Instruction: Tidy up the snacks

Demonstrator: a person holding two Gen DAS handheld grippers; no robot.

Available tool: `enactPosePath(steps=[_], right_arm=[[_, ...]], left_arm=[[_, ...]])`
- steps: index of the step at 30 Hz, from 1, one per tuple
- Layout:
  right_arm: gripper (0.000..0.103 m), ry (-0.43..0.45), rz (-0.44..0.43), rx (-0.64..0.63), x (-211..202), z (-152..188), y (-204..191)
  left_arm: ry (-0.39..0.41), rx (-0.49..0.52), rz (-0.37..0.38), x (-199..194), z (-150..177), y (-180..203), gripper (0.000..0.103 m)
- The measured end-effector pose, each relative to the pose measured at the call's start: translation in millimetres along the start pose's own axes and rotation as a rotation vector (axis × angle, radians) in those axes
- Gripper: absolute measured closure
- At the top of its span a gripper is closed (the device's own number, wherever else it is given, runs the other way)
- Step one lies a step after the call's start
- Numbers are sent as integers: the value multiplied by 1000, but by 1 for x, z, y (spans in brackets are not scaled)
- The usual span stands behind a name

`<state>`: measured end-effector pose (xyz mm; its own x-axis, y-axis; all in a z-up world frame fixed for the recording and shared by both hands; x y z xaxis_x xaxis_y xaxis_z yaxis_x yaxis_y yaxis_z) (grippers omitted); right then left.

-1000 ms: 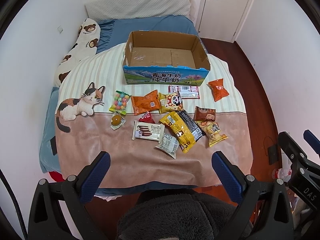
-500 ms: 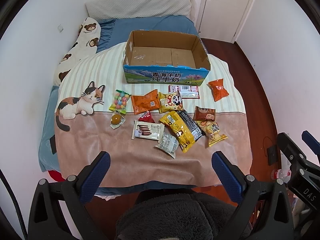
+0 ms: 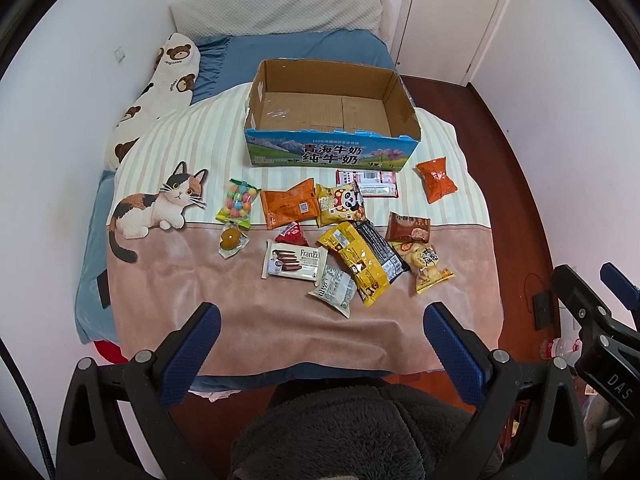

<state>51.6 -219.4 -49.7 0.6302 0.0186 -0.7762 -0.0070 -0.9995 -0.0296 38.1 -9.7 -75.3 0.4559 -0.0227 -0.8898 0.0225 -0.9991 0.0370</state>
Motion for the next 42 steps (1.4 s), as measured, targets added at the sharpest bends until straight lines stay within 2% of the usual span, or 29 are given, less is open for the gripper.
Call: enactPosePath(steps=[5,9,17,21,24,28,31,35,36,37,39,41,42], right_arm=[[0,-22,-4,15,17,2,1],[0,-69,-17,17,57,7,0],[0,-227,-95,-52,185,44,-28],[0,-308,-146,-83,254,67,-47],[0,-352,-183,-109,297,79,-60],[2,-383,-211,-150,338,90,-76],[12,-415,-233,-147,363,98,-85],[12,-462,-248,-161,388,110,-98],[12,-473,-256,-168,393,113,-102],[12,-488,-272,-174,397,117,-107],[12,-526,-292,-199,406,126,-116],[9,-547,-298,-245,413,133,-125],[9,-551,-308,-267,415,135,-129]], left_arm=[[-4,-27,-20,18,-5,-8,0],[-44,-91,-43,63,-6,-22,0],[-259,-234,-94,177,24,-58,0],[-398,-376,-48,232,47,-72,2],[-450,-525,1,263,56,-84,2],[-472,-685,51,297,61,-92,6],[-490,-808,88,323,66,-95,9],[-499,-934,108,351,72,-97,11],[-495,-957,104,357,75,-98,16],[-488,-975,100,362,76,-99,23],[-466,-951,77,365,80,-99,27],[-444,-884,64,360,79,-96,29],[-435,-806,33,354,78,-96,29]])
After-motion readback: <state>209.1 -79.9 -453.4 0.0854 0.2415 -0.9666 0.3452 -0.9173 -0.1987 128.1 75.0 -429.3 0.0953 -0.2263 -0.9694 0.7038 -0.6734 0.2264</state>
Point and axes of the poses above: each gripper's, at about its wrist camera, not at the fingertips, and x roughly the way its jaws point, y to its right, z to its underside, the point moved 8 cm from there along x, roughly the way its jaws point, and after that the axes turned 7 degrees about y, right-handed, at the moved point
